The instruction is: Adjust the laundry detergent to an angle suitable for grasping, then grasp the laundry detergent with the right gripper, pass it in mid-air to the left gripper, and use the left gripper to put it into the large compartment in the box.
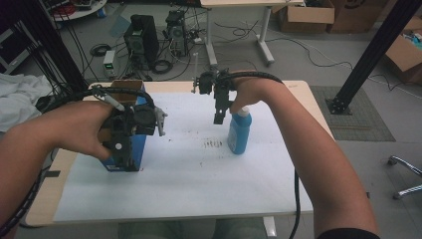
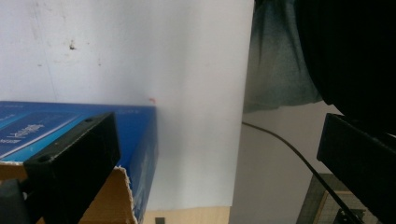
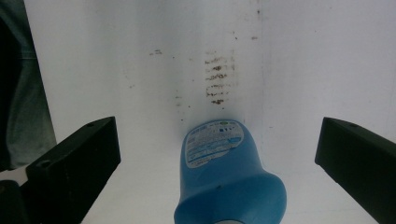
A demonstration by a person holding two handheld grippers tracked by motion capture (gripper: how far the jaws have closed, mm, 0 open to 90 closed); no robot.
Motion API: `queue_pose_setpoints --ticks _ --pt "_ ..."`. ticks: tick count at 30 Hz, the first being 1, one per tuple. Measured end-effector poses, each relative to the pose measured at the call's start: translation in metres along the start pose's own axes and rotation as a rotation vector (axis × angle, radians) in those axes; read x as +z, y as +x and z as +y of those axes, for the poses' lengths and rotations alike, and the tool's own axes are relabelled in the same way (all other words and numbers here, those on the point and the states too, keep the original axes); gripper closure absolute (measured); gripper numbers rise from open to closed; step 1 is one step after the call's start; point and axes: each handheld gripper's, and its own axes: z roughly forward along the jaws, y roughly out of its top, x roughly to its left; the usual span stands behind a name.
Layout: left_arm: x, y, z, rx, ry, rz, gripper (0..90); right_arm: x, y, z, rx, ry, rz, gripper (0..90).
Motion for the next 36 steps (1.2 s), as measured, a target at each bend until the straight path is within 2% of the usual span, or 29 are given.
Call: queue_pose_setpoints --ticks 7,12,18,27,36 --pt "0.001 0.0 0.001 0.009 -0.001 -0.009 0.1 -0.002 0.001 -0.002 0.0 -0.002 -0.005 0.0" --pt "0.002 0.004 0.0 -0.008 0.009 -0.005 0.1 0.001 -0.003 -0.003 0.01 -0.004 -0.01 0.0" --pt "0.001 0.01 -0.008 -0.036 -0.018 -0.002 0.1 0.0 -0.003 -0.002 0.01 -0.001 -0.015 0.0" --pt "-0.006 -0.001 -0.002 0.008 -0.016 0.013 0.1 -0.001 -0.004 -0.001 0.01 -0.005 -0.017 0.0" --pt "0.001 -0.001 0.002 0.007 -0.008 -0.003 0.1 -0.002 0.0 -0.006 0.017 0.001 -0.021 0.0"
